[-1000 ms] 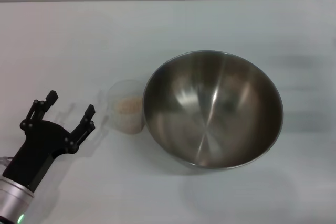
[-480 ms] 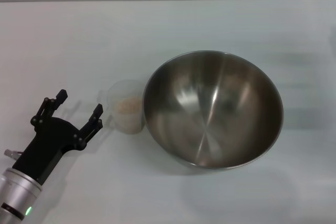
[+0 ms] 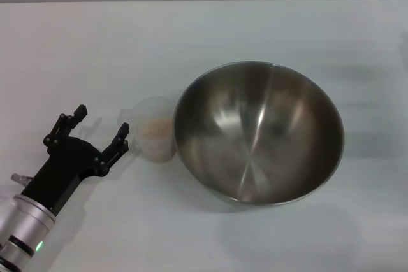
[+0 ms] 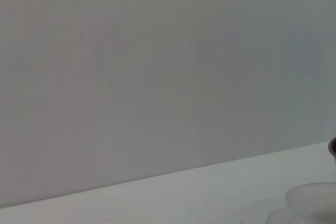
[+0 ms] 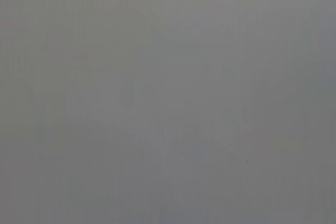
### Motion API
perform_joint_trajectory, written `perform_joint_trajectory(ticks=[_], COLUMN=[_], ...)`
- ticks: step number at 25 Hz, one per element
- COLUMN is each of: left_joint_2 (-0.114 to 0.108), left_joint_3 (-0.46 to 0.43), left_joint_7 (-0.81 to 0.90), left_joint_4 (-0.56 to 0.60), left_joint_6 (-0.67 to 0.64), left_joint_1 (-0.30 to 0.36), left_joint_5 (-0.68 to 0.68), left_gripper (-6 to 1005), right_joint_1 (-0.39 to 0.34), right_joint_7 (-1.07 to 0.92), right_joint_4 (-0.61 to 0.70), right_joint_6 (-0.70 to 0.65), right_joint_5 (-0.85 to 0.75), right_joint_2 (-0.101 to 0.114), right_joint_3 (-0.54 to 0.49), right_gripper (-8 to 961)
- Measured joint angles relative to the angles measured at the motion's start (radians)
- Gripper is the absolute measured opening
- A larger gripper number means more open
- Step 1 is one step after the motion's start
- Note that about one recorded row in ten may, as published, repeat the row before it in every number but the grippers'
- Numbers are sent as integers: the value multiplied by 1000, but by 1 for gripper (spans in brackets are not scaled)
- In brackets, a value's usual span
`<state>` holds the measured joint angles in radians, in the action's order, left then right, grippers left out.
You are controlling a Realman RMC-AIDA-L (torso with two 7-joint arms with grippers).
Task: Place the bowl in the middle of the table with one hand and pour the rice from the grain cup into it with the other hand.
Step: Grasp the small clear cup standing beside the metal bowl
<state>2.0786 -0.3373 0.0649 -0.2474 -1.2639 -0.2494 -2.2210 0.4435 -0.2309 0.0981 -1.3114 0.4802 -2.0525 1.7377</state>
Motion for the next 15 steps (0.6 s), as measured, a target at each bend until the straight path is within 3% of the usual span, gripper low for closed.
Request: perform_joint_trajectory(ticks=[15], left_joint_2=[-2], left_joint_3=[-3], left_joint_7=[-1], left_joint_4=[4], left_joint_6=[23], left_joint_1=[-28], left_joint_5=[6], left_gripper=[793], right_joint_1=[0], right_joint_7=[-6], right_joint_4=[0], right_joint_6=[12], right_joint_5=[0], right_joint_2=[-2], right_joint_3=[0], right_gripper=[682])
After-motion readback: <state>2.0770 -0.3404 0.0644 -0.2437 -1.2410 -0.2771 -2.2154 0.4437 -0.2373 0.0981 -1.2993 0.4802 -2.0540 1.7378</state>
